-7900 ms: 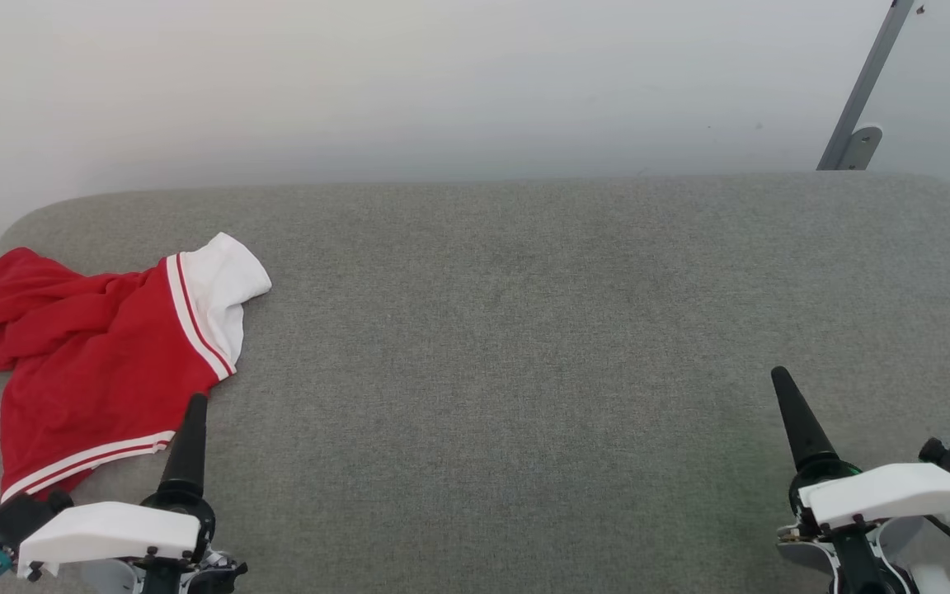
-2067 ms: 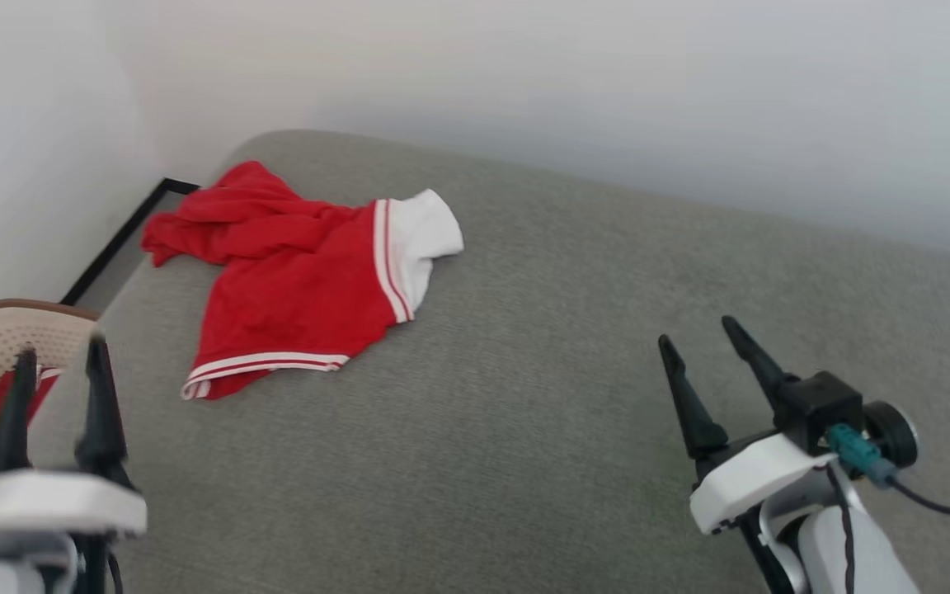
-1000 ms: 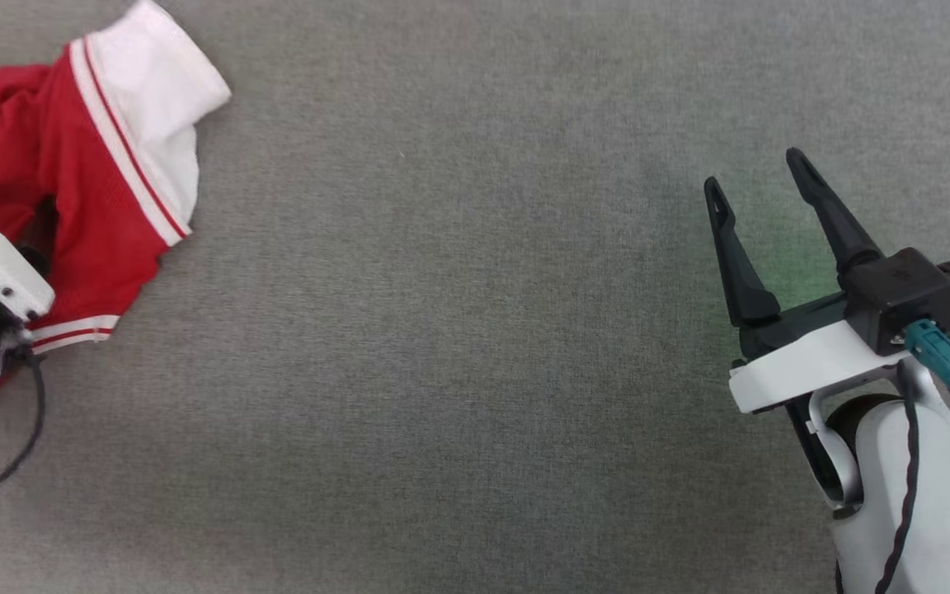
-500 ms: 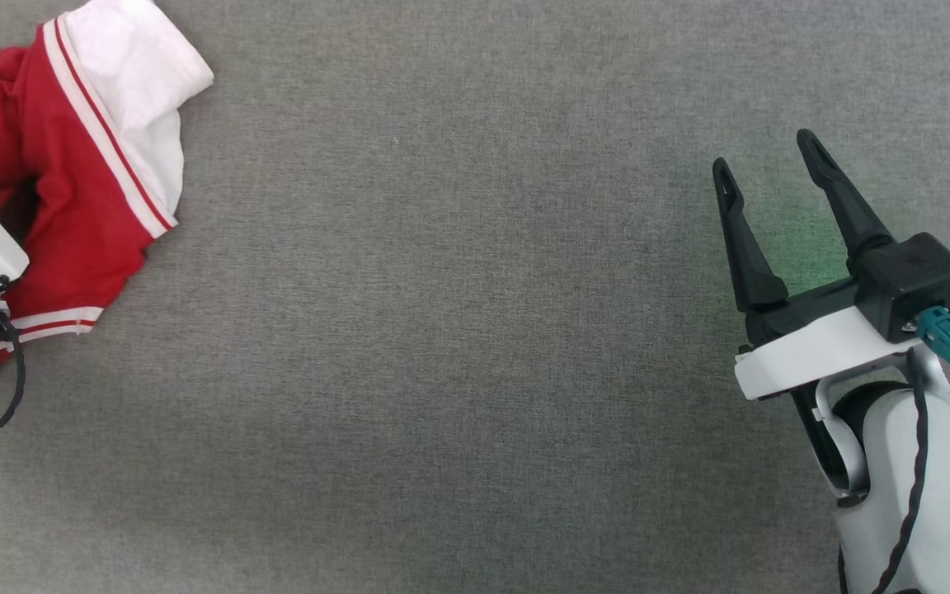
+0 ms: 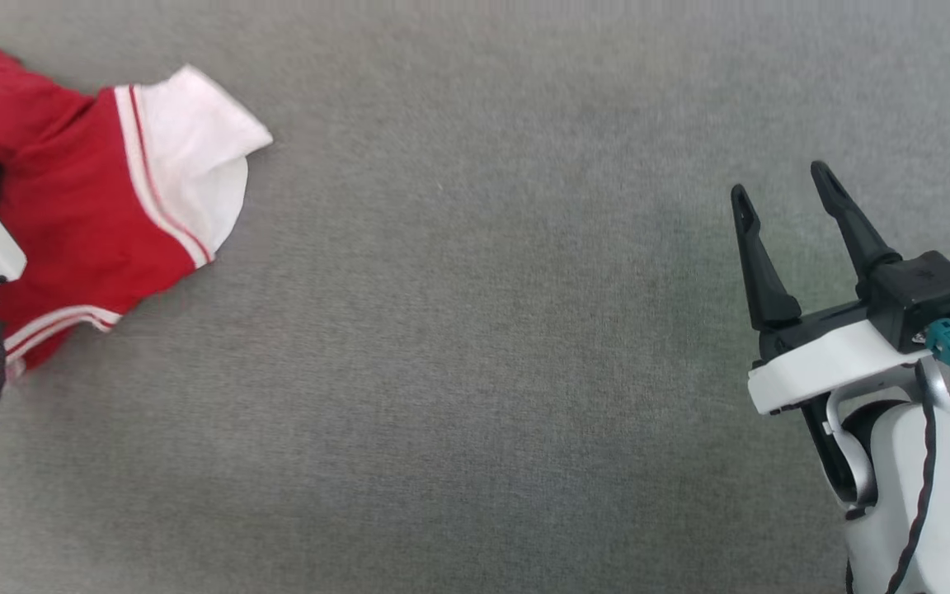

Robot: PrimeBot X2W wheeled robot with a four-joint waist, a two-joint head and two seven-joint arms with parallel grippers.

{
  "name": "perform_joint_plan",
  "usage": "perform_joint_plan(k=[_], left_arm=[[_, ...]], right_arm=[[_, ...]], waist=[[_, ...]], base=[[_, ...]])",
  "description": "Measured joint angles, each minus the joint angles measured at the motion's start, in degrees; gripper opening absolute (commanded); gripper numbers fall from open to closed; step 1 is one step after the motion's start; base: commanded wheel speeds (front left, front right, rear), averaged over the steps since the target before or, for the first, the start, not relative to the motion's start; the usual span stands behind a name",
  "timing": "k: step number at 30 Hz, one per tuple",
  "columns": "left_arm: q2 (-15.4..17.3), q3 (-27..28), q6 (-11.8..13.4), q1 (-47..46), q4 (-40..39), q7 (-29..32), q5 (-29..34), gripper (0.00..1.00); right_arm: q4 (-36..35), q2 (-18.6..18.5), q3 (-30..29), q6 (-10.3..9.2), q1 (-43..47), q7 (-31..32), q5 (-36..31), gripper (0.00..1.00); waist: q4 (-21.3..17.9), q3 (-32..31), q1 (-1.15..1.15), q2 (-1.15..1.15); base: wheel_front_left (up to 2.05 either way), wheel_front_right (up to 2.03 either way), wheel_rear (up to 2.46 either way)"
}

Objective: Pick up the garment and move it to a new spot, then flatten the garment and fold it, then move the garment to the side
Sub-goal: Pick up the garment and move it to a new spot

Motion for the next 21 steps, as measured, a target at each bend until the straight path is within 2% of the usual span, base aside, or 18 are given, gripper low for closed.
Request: perform_joint_plan(k=[12, 21], left_arm=[[6.8, -4.4, 0.0, 0.3, -10.5, -4.2, 1.2, 0.00], [10.4, -5.5, 0.9, 0.4, -21.5, -0.8, 1.9, 0.00]], right_arm=[[2.0, 1.1, -1.9, 0.00, 4.5, -1.1, 1.1, 1.00], [2.1, 1.7, -3.7, 0.00, 7.0, -1.7, 1.6, 1.00]], waist=[[2.6, -10.7, 0.00, 0.00], [4.4, -15.0, 0.00, 0.00]], base=[[0.00, 0.00, 0.00], [0.00, 0.00, 0.00]])
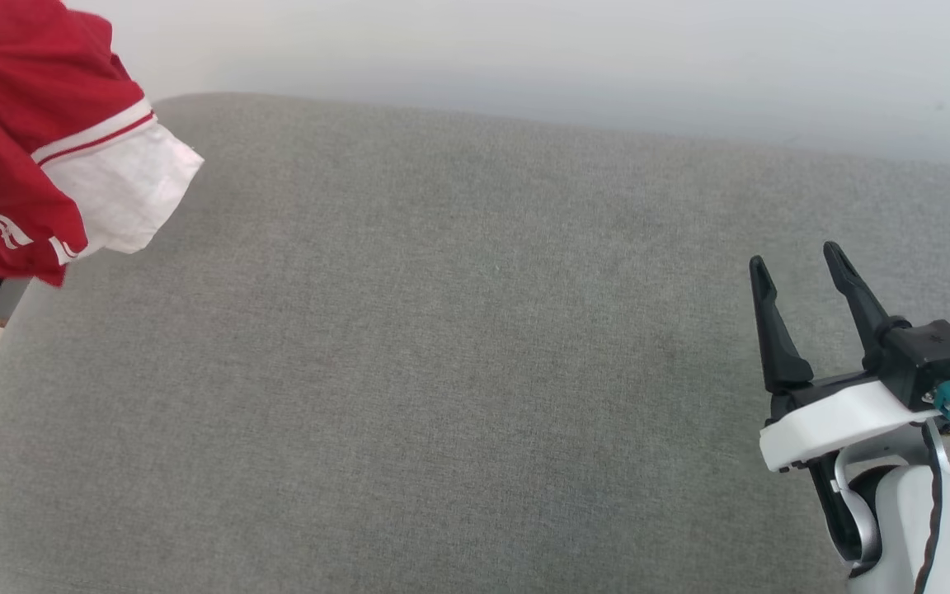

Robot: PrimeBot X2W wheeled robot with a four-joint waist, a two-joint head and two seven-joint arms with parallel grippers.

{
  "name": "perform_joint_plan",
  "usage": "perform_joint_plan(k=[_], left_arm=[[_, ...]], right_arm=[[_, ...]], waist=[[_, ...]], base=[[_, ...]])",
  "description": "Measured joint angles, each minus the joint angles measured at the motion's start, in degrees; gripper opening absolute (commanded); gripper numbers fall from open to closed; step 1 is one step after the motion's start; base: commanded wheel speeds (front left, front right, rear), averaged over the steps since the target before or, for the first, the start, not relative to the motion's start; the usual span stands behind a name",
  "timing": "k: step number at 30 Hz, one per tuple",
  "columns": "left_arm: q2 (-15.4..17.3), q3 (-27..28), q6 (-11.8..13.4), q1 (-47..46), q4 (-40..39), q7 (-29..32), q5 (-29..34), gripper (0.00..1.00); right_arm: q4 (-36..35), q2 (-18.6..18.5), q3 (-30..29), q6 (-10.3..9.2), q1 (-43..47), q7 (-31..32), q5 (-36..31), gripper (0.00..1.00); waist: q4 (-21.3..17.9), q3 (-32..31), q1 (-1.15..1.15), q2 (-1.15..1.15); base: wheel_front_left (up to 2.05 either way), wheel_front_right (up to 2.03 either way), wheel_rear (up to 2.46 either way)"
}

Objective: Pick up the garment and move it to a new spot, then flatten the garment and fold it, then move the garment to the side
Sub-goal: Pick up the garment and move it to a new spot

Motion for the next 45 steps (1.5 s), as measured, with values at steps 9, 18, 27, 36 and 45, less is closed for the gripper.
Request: perform_joint_plan(k=[9, 18, 27, 36, 45], left_arm=[[4.0, -0.1, 3.6, 3.9, -17.3, 6.9, -0.7, 0.00], [6.0, -1.2, 8.4, 7.6, -36.3, 14.3, -1.7, 0.00], [4.0, -5.1, 12.0, 8.9, -48.9, 20.3, -1.5, 0.00], [-1.8, -11.7, 13.3, 12.6, -50.8, 24.1, -2.8, 0.00], [-7.0, -17.9, 9.5, 15.9, -35.7, 24.2, -4.5, 0.00]], right_arm=[[0.1, 0.9, -1.7, 0.00, 1.6, -1.1, 0.5, 1.00], [-0.1, 1.5, -3.2, 0.00, 2.7, -1.8, 0.4, 1.00], [-0.1, 1.8, -3.5, 0.00, 2.8, -2.8, 0.5, 1.00], [1.6, 2.1, -3.0, 0.00, 2.7, -4.8, 2.1, 1.00], [4.4, 2.2, -0.3, -0.01, 1.3, -6.8, 4.5, 1.00]], waist=[[-1.7, -2.2, 0.00, 0.00], [-7.1, -2.4, 0.00, 0.00], [-14.5, -0.9, 0.00, 0.00], [-20.7, 2.3, 0.00, 0.00], [-24.0, 5.8, 0.00, 0.00]], base=[[0.00, 0.00, 0.00], [0.00, 0.00, 0.00], [0.00, 0.00, 0.00], [0.00, 0.00, 0.00], [0.00, 0.00, 0.00]])
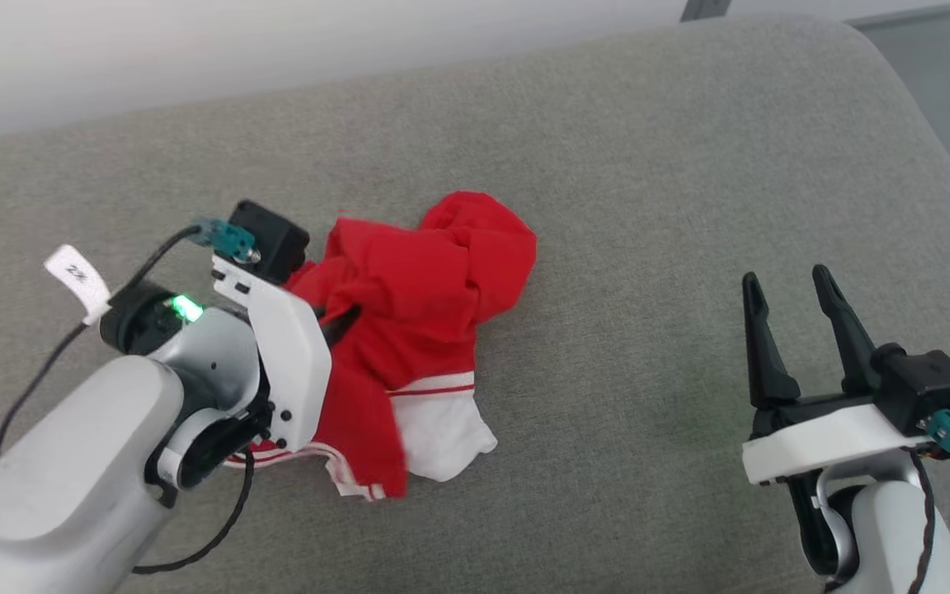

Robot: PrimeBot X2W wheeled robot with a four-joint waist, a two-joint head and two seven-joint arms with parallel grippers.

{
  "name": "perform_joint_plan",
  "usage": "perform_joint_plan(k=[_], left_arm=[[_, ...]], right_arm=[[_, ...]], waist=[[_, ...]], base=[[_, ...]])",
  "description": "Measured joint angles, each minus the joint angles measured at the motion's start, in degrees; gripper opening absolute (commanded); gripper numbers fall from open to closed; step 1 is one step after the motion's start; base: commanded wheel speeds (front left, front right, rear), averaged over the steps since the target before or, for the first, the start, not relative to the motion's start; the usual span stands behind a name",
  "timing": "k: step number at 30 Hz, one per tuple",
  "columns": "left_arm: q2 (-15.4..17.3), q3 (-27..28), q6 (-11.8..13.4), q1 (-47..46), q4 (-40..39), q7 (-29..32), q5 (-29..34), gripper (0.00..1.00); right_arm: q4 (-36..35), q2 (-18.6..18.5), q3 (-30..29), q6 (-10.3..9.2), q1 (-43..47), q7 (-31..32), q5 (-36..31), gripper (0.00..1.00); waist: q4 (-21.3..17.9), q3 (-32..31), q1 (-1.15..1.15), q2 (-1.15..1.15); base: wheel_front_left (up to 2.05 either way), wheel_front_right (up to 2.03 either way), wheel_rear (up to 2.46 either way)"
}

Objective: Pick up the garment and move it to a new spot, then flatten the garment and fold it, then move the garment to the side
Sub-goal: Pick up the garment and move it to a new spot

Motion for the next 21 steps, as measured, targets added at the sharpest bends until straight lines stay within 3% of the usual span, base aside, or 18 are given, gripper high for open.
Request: perform_joint_plan(k=[12, 13, 14, 15, 21], left_arm=[[-6.3, -3.8, -6.4, -1.8, 24.7, -1.7, -0.2, 0.00], [-6.7, -4.1, -7.0, -2.3, 26.0, -1.9, -0.2, 0.09], [-7.3, -4.2, -7.4, -2.5, 27.0, -2.0, -0.3, 0.49], [-7.8, -4.3, -7.8, -2.7, 27.9, -2.2, -0.6, 1.00], [-8.8, -4.3, -9.2, -3.3, 30.0, -5.7, -1.4, 1.00]], right_arm=[[2.5, 0.0, 2.8, 0.00, -2.7, -1.2, 0.6, 1.00], [2.7, 0.0, 2.9, 0.00, -2.8, -1.2, 0.6, 1.00], [2.8, 0.0, 3.0, 0.00, -2.8, -1.3, 0.6, 1.00], [2.9, 0.0, 3.1, 0.01, -2.8, -1.3, 0.6, 1.00], [3.6, 0.0, 2.9, 0.01, -2.7, -1.4, 0.3, 1.00]], waist=[[-2.2, 2.3, 0.00, 0.00], [-2.2, 2.3, 0.00, 0.00], [-2.2, 2.2, 0.00, 0.00], [-2.1, 2.0, 0.00, 0.00], [-1.1, 0.2, 0.00, 0.00]], base=[[0.00, 0.00, 0.00], [0.00, 0.00, 0.00], [0.00, 0.00, 0.00], [0.00, 0.00, 0.00], [0.00, 0.00, 0.00]])
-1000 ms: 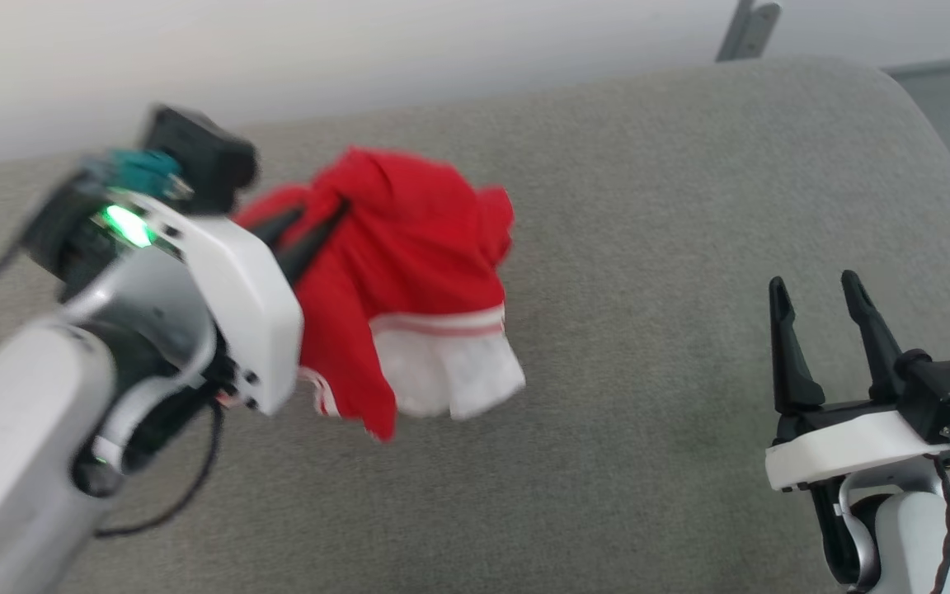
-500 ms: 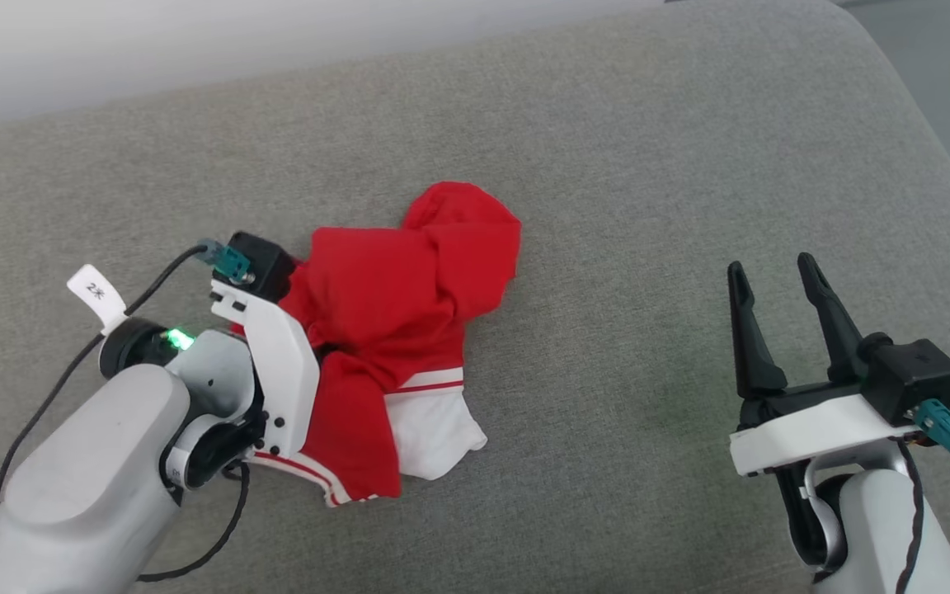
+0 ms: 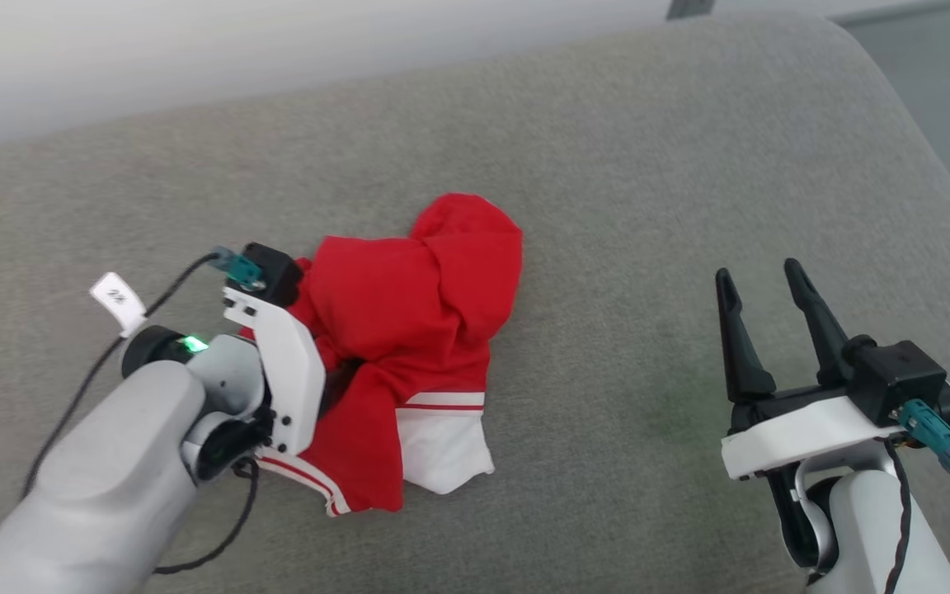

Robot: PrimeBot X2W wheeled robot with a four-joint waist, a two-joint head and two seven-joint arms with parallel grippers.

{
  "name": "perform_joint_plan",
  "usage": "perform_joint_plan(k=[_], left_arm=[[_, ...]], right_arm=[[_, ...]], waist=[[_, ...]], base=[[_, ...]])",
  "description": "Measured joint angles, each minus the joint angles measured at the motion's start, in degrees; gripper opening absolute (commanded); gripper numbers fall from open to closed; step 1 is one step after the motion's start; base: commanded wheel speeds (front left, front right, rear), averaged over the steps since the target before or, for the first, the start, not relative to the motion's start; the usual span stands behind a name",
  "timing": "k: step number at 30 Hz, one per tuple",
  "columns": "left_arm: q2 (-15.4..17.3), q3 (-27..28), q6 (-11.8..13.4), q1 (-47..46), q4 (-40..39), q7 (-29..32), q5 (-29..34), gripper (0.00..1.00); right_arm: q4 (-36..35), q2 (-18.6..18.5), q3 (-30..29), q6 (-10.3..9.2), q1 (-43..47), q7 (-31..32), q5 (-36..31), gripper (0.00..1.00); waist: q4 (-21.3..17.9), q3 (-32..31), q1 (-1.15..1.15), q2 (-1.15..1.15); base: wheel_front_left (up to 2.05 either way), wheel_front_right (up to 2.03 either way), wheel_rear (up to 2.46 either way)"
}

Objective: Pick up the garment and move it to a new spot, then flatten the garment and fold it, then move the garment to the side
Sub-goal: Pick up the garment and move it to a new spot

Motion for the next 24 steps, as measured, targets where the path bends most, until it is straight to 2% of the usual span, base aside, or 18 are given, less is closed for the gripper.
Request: perform_joint_plan(k=[8, 9, 13, 20, 21, 24], left_arm=[[3.7, 2.8, -0.5, 1.7, -5.9, -6.8, -1.6, 1.00], [5.1, 4.0, 0.2, 2.8, -8.2, -9.1, -1.6, 1.00], [7.5, 6.6, 1.9, 6.2, -13.6, -14.9, -1.6, 1.00], [11.8, 11.4, 7.4, 15.3, -22.3, -26.6, -0.4, 1.00], [11.8, 11.4, 7.4, 15.3, -22.3, -26.6, -0.4, 1.00], [12.9, 13.5, 10.2, 19.9, -25.7, -31.8, 0.2, 1.00]], right_arm=[[-0.5, 0.0, -1.6, -0.01, 1.8, 0.5, -0.9, 1.00], [-0.8, 0.0, -1.7, 0.00, 2.2, 0.9, -1.3, 1.00], [-1.5, 0.0, -2.1, 0.00, 2.8, 1.5, -1.8, 1.00], [-2.6, 0.0, -2.6, 0.00, 4.5, 2.6, -2.4, 1.00], [-2.6, 0.0, -2.6, 0.00, 4.5, 2.6, -2.4, 1.00], [-2.9, 0.0, -2.8, 0.00, 5.0, 2.6, -2.7, 1.00]], waist=[[2.9, -3.5, 0.00, 0.00], [3.7, -4.4, 0.00, 0.00], [5.5, -5.9, 0.00, 0.00], [8.2, -8.6, 0.00, 0.00], [8.2, -8.6, 0.00, 0.00], [9.3, -9.7, 0.00, 0.00]], base=[[0.00, 0.00, 0.00], [0.00, 0.00, 0.00], [0.00, 0.00, 0.00], [0.00, 0.00, 0.00], [0.00, 0.00, 0.00], [0.00, 0.00, 0.00]])
